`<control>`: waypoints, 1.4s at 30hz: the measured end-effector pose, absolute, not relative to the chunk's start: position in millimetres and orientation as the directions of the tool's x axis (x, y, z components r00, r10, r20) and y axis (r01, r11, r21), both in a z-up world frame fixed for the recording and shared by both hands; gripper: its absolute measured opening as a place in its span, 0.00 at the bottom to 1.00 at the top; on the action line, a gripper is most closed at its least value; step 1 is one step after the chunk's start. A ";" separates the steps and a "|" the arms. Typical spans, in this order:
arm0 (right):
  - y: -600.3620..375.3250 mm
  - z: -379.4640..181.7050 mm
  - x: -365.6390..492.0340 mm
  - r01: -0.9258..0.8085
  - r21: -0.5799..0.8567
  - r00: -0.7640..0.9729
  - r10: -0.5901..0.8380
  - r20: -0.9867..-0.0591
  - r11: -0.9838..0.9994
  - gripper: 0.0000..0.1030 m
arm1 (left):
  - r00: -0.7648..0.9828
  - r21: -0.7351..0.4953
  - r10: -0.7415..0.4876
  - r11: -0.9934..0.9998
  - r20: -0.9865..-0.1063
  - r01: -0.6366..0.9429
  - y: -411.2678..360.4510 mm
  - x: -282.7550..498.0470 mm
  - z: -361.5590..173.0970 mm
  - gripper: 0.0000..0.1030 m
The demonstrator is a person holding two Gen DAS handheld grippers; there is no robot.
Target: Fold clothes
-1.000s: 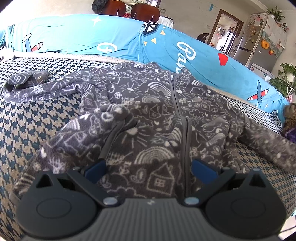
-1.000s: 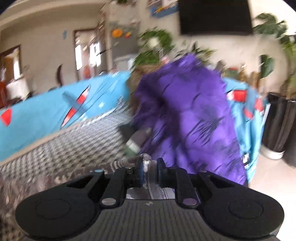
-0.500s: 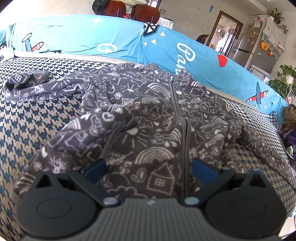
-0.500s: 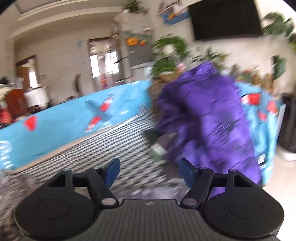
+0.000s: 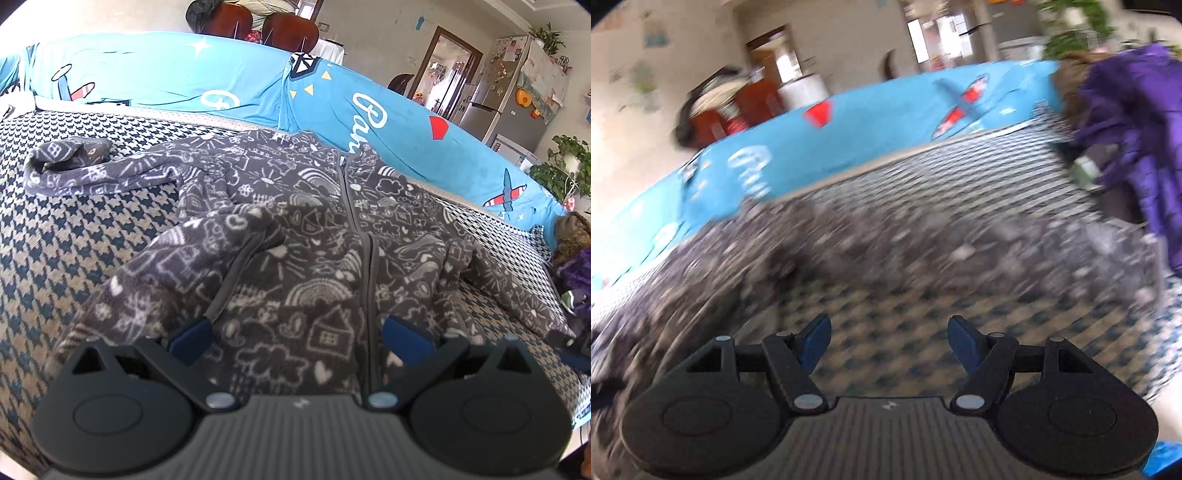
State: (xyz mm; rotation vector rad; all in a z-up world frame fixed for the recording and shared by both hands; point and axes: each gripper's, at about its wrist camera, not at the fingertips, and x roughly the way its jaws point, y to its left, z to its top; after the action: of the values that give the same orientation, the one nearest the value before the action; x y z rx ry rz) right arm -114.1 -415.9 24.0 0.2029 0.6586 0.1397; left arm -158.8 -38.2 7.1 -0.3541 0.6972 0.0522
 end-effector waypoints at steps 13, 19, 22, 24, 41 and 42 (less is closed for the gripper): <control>-331.6 -10.3 -142.7 -0.334 0.282 0.622 0.435 -0.651 0.900 0.71 | 0.771 -0.290 -0.060 0.943 -0.634 -0.165 -33.1 -187.1 10.3 1.00; -317.6 -10.0 -146.0 -0.365 0.315 0.601 0.480 -0.639 0.876 0.71 | 0.767 -0.290 -0.047 0.939 -0.640 -0.184 -26.2 -192.5 7.7 1.00; -314.3 -12.0 -147.8 -0.380 0.314 0.591 0.490 -0.641 0.870 0.71 | 0.764 -0.288 -0.039 0.938 -0.644 -0.195 -23.1 -193.3 6.4 1.00; -312.9 -13.1 -148.3 -0.388 0.316 0.587 0.497 -0.639 0.866 0.71 | 0.764 -0.293 -0.040 0.936 -0.644 -0.197 -21.7 -193.4 5.9 1.00; -311.5 6.4 -142.4 -0.424 0.416 0.623 0.593 -0.511 0.804 0.19 | 0.796 -0.299 -0.073 0.944 -0.601 -0.139 -27.2 -202.1 19.8 1.00; -314.3 9.4 -141.7 -0.420 0.429 0.628 0.597 -0.499 0.800 0.19 | 0.801 -0.301 -0.087 0.946 -0.592 -0.120 -29.2 -205.0 22.0 1.00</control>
State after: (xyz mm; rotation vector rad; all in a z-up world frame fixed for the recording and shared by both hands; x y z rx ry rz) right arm -141.7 -314.3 9.4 0.2842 0.6718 0.5922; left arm -205.0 -29.2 22.0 -0.3359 0.6439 0.0185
